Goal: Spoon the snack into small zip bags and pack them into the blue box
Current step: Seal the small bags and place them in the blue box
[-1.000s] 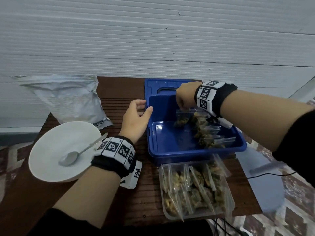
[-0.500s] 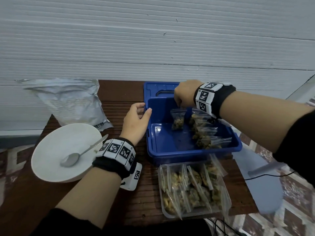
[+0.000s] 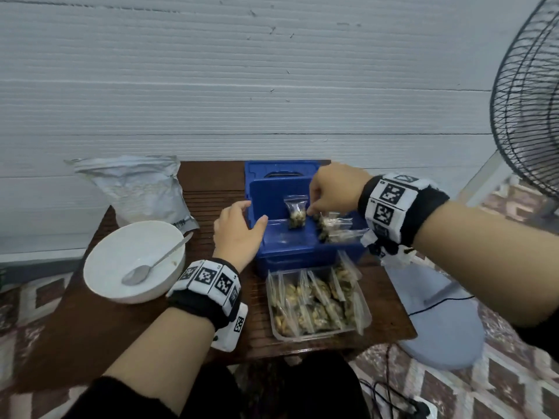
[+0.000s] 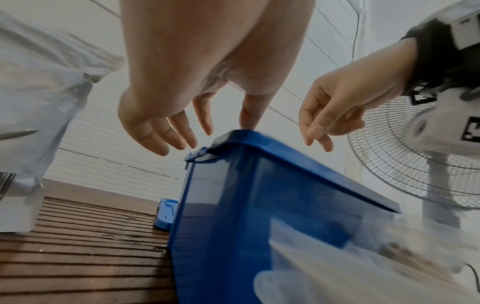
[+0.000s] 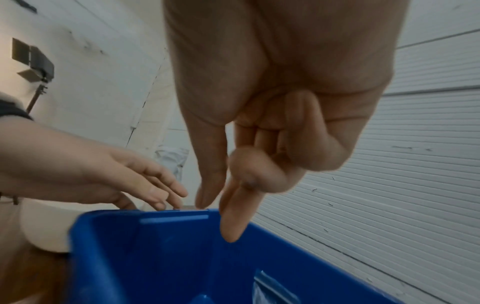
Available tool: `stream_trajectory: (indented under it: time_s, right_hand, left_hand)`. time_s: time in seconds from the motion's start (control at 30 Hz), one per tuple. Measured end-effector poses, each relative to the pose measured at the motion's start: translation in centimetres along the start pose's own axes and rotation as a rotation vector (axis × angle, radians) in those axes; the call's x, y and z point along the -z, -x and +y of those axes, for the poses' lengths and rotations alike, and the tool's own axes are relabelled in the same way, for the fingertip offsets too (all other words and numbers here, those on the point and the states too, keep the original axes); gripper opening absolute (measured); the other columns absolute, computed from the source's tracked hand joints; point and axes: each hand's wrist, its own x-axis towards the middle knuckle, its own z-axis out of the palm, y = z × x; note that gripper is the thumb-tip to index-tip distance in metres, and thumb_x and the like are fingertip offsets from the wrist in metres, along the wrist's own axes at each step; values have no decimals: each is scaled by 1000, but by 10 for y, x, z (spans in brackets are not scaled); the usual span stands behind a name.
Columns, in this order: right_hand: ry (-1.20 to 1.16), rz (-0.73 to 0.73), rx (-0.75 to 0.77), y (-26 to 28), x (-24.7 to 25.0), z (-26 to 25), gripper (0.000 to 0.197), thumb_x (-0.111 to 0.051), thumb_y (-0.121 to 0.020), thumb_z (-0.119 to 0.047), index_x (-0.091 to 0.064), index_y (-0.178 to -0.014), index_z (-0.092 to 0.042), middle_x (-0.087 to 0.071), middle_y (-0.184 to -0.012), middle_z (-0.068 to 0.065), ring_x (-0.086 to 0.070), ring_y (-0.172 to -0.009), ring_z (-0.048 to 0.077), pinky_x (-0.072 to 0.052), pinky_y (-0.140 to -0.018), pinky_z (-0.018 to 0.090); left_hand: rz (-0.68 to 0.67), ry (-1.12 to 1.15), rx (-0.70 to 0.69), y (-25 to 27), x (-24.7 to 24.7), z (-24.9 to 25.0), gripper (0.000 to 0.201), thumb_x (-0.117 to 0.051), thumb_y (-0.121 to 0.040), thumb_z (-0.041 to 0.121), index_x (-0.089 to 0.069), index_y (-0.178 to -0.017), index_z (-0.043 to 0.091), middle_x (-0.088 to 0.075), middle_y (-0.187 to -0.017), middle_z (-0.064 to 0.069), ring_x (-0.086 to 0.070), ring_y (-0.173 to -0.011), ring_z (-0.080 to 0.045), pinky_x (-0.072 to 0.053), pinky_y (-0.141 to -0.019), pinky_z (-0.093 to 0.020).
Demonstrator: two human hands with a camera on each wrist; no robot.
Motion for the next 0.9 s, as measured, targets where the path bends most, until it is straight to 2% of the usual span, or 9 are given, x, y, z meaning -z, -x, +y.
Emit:
stream_trajectory:
  time_s: [0.1, 0.17, 0.27, 0.37, 0.47, 0.57, 0.63, 0.77, 0.9]
  right_hand:
    - [24, 35, -121, 45, -21, 1, 38, -64, -87, -27, -48, -57, -10, -47, -58, 3, -46, -54, 19, -38, -52, 27]
    - [37, 50, -208, 71, -39, 4, 43, -61, -90, -29, -38, -58, -12, -39, -59, 1, -40, -52, 15, -30, -47, 25]
    - [-32, 41, -304, 94, -73, 9, 34, -55, -93, -34, -41, -70, -13, -46, -76, 3, -52, -70, 24, -39, -61, 29]
    - [-174, 87, -392, 100, -102, 14, 45, -52, -93, -43, -34, -60, -19, -43, -65, 1, -49, -66, 24, -39, -61, 30]
    - [-333, 148, -449, 101, -114, 13, 38, -56, -91, -32, -45, -59, -15, -47, -61, 3, -55, -67, 27, -38, -61, 28]
    - [-364, 180, -435, 103, -113, 12, 17, -54, -90, -20, -61, -76, -12, -64, -83, 12, -63, -85, 30, -38, -66, 28]
    - [-357, 198, -403, 105, -108, 11, 14, -53, -91, -16, -64, -84, -11, -67, -92, 12, -62, -87, 30, -39, -68, 28]
    - [-373, 213, -321, 110, -91, 9, 10, -51, -93, -10, -61, -91, -11, -62, -94, 8, -55, -84, 22, -39, -72, 28]
    - [-481, 280, -201, 111, -78, 7, 13, -51, -94, -8, -52, -84, -15, -55, -88, 2, -51, -81, 17, -36, -71, 26]
  left_hand:
    - [-9, -94, -11, 27, -1, 8, 50, -58, -91, 42, -48, -135, 20, -47, -138, -4, -37, -132, -29, -31, -110, -43]
    - [-23, -121, -3, 45, -2, 15, 50, -57, -93, 41, -45, -137, 21, -41, -142, -5, -31, -135, -29, -27, -110, -43]
    - [-26, -170, -22, 66, -6, 21, 51, -57, -93, 40, -44, -138, 20, -40, -144, -7, -30, -136, -30, -27, -110, -42]
    - [-13, -213, -32, 85, -13, 27, 48, -56, -94, 39, -43, -138, 22, -38, -143, -4, -26, -137, -28, -23, -111, -42]
    - [8, -242, -49, 98, -17, 30, 42, -53, -96, 37, -42, -135, 26, -34, -141, 0, -20, -136, -24, -17, -110, -43]
    - [-18, -251, -61, 103, -19, 32, 39, -53, -96, 38, -44, -132, 28, -35, -138, 3, -21, -135, -22, -18, -110, -43]
    - [-29, -235, -83, 104, -19, 33, 37, -53, -95, 38, -46, -131, 29, -38, -137, 5, -23, -134, -20, -18, -108, -42]
    - [-81, -197, -181, 104, -21, 37, 35, -54, -95, 40, -51, -130, 32, -47, -135, 12, -30, -132, -12, -20, -102, -37]
    - [-154, -147, -241, 101, -22, 46, 31, -53, -96, 43, -56, -126, 35, -53, -131, 16, -34, -131, -9, -18, -95, -33]
